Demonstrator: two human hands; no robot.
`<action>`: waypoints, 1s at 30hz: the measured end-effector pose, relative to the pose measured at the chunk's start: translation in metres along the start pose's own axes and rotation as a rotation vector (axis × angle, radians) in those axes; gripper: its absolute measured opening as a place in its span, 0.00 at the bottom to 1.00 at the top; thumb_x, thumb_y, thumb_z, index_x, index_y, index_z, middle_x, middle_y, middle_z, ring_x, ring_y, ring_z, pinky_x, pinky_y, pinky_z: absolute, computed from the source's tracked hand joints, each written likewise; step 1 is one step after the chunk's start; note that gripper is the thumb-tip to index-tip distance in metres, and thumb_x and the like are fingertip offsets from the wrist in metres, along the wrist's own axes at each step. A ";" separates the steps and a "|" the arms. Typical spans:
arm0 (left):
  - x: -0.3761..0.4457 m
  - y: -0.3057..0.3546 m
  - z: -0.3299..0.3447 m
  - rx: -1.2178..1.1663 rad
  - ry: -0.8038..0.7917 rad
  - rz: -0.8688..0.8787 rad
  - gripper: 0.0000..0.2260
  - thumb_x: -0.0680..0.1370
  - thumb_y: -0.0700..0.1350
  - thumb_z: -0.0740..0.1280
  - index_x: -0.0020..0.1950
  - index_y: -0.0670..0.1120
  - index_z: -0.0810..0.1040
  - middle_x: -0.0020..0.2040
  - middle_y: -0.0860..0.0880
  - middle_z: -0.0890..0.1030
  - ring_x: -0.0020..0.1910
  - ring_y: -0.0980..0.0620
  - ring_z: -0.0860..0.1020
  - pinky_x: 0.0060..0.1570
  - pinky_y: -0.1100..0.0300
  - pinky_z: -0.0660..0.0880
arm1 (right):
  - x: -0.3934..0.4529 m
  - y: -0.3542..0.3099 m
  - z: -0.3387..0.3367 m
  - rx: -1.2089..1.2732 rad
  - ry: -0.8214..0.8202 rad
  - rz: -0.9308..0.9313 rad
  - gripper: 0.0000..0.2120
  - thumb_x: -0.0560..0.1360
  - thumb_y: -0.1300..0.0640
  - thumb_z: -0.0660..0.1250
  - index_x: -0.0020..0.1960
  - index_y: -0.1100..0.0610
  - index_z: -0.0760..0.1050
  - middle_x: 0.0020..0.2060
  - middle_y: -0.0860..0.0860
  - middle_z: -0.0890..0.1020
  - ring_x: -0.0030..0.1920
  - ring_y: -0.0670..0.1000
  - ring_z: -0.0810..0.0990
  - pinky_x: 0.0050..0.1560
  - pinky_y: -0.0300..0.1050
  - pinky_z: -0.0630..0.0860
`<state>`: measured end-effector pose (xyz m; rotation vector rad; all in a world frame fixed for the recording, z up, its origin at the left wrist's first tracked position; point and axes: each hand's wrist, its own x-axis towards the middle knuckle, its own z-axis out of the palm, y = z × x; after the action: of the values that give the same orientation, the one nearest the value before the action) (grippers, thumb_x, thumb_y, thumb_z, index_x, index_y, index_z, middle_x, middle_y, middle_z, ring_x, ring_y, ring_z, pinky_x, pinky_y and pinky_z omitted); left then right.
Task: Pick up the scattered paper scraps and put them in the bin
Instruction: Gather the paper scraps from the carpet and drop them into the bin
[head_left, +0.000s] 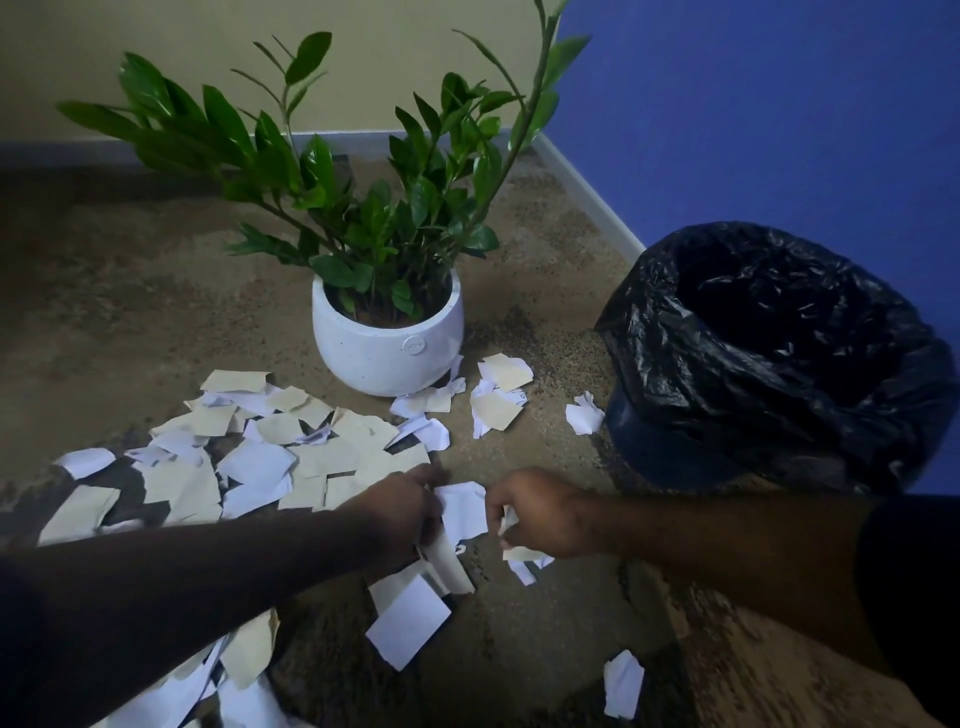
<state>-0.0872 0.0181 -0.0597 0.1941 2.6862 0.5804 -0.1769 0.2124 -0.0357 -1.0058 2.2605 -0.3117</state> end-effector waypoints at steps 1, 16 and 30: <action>-0.001 0.001 0.002 0.014 0.008 -0.009 0.11 0.72 0.44 0.72 0.54 0.47 0.83 0.68 0.47 0.73 0.59 0.51 0.77 0.51 0.70 0.67 | -0.001 -0.001 -0.003 0.012 -0.001 -0.008 0.05 0.70 0.59 0.73 0.41 0.50 0.80 0.43 0.46 0.80 0.46 0.48 0.79 0.41 0.39 0.73; -0.015 -0.001 -0.028 0.027 0.053 -0.111 0.08 0.72 0.42 0.71 0.49 0.49 0.85 0.47 0.51 0.85 0.44 0.54 0.81 0.38 0.71 0.70 | -0.016 -0.011 -0.045 0.093 0.168 -0.070 0.05 0.68 0.60 0.76 0.44 0.57 0.82 0.45 0.50 0.84 0.48 0.48 0.80 0.50 0.43 0.75; -0.018 -0.001 -0.072 -0.098 0.248 -0.220 0.06 0.68 0.41 0.74 0.42 0.50 0.83 0.41 0.54 0.82 0.41 0.56 0.79 0.40 0.63 0.77 | -0.077 -0.064 -0.164 0.481 0.546 -0.216 0.07 0.67 0.61 0.78 0.42 0.55 0.81 0.38 0.52 0.85 0.35 0.49 0.80 0.36 0.51 0.80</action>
<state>-0.0991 -0.0129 0.0066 -0.2118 2.8532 0.7044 -0.2054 0.2184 0.1548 -0.9784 2.3492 -1.2895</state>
